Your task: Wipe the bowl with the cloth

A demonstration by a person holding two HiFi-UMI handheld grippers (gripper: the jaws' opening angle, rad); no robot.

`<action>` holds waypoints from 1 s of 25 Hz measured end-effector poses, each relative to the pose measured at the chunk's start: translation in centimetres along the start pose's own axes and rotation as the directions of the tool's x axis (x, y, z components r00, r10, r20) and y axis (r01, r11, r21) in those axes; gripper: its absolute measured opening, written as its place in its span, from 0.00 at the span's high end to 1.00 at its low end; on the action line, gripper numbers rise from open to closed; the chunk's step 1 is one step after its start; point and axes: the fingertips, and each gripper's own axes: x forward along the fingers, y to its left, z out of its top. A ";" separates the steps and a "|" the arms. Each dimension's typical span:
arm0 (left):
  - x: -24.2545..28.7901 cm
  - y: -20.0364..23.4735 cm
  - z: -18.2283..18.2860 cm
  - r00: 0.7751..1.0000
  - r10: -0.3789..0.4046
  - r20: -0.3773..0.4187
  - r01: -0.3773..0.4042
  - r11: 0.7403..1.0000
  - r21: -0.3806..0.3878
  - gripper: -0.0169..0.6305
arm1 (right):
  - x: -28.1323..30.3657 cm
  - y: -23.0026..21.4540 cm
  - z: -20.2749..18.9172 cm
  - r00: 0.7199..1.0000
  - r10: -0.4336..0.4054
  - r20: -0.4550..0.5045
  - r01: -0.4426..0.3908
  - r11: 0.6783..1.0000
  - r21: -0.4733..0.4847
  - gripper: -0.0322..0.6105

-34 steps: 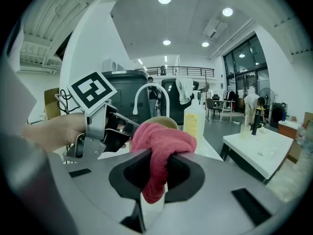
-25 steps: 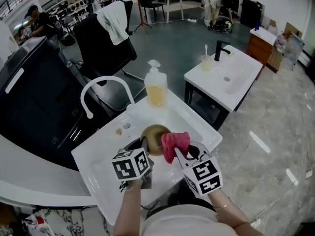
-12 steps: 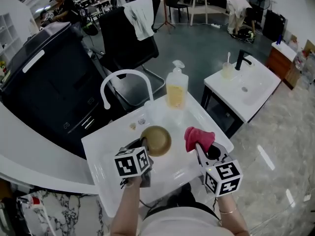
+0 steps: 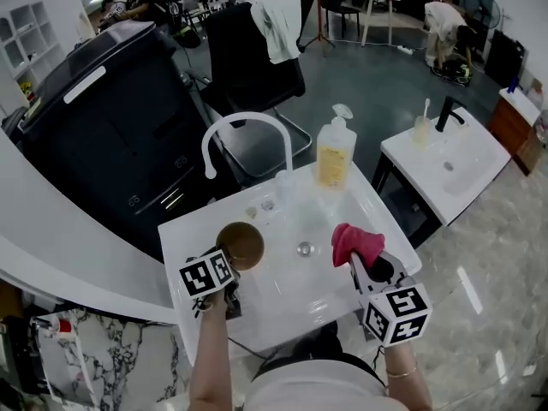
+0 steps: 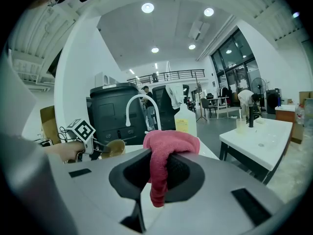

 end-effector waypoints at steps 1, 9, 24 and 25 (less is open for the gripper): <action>0.3 1.0 -0.4 1.000 0.014 -0.011 -0.015 1.000 -0.025 0.93 | 0.1 0.1 0.0 1.000 0.006 -0.003 -0.006 1.000 0.000 0.87; 2.5 7.7 -3.9 0.985 0.132 -0.109 -0.145 0.981 -0.131 0.93 | 0.8 0.7 0.0 1.000 0.028 -0.013 -0.028 1.000 -0.006 0.87; 6.0 13.4 -8.6 0.946 0.202 -0.253 -0.272 0.920 -0.282 0.93 | 2.1 1.3 -0.2 0.999 0.040 -0.028 -0.040 0.999 -0.002 0.87; 6.0 13.5 -8.7 0.946 0.201 -0.253 -0.273 0.917 -0.290 0.93 | 2.2 1.3 -0.2 0.999 0.041 -0.029 -0.041 0.999 -0.003 0.87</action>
